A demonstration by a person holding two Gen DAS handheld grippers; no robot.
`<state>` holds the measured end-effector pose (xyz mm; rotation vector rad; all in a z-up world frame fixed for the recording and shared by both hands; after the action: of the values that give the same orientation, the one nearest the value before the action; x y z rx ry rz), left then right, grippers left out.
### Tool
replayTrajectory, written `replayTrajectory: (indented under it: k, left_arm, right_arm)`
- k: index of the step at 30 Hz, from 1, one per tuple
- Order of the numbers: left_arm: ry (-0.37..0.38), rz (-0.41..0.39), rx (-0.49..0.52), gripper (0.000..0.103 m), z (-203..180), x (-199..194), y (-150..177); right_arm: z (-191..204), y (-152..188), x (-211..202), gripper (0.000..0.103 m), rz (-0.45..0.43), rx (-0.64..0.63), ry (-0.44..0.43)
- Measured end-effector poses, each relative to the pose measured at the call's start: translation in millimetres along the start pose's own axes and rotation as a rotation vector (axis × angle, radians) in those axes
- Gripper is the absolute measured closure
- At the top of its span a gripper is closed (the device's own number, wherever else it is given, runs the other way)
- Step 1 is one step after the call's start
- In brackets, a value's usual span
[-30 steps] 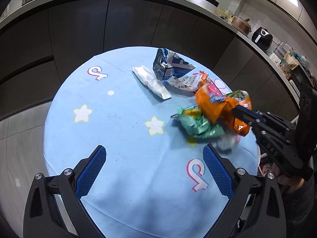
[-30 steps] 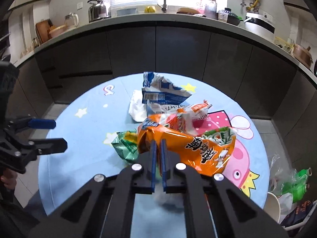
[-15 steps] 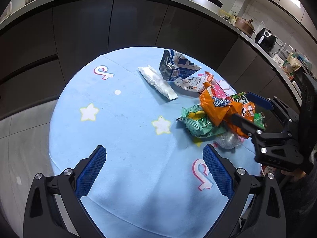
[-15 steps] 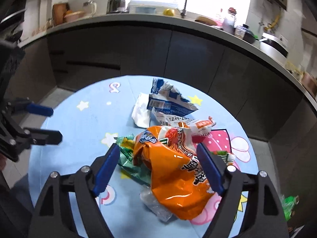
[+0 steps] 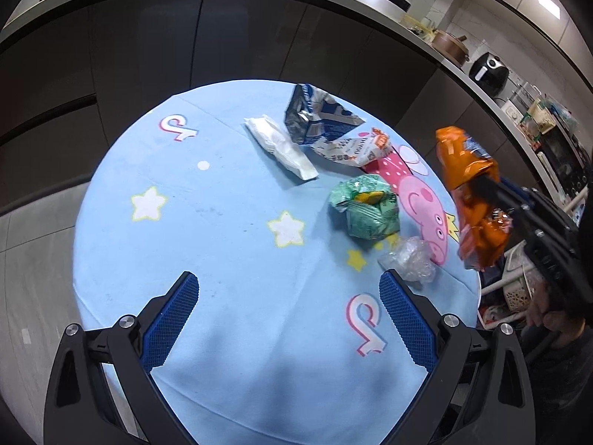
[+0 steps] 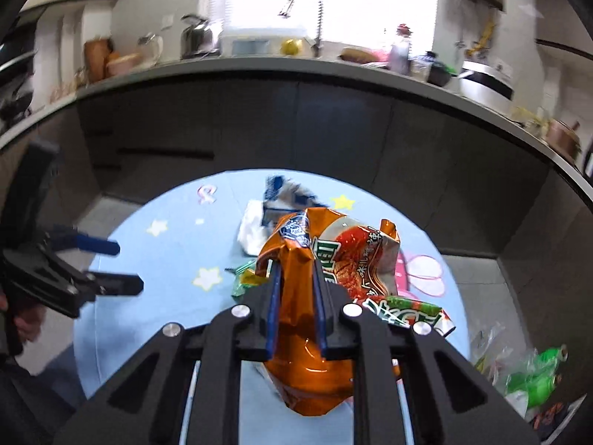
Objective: Collect trash
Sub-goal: 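Grasp the clear plastic bag with the left gripper while the right holds the orange bag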
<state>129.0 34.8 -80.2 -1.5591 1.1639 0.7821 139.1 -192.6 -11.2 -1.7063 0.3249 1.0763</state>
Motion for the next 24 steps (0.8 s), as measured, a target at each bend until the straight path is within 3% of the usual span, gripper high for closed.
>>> replayTrajectory:
  k: [5,9,13,20,24]
  left_arm:
    - [0.056,0.017,0.068,0.011,-25,9,1]
    - [0.124,0.058,0.167,0.025,-64,31,1]
    - [0.118,0.060,0.226,0.029,-98,56,-8]
    - [0.104,0.095,0.207,0.033,-114,87,-26]
    - [0.105,0.131,0.193,0.046,-111,98,-29]
  right_arm:
    - [-18,31,-27,0.085,-0.007,0.146,0.025]
    - [-29,65,-32,0.084,0.014,0.250,0.016]
    - [-34,89,-31,0.083,0.040,0.310,0.002]
    - [-42,110,-39,0.082,0.029,0.348,-0.001]
    - [-47,114,-41,0.082,0.013,0.370,-0.014]
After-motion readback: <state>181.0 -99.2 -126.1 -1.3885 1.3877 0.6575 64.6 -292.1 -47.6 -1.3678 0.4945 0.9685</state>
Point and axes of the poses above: each gripper's, at about its wrist camera, not at the fingertips, and x roughly the way its jaws point, z to its left, y to its underside, the point moved 1 cm from there along x, roughly the way its jaws point, and after that the axes turned 13 degrees about z, right-handed, at the moved point
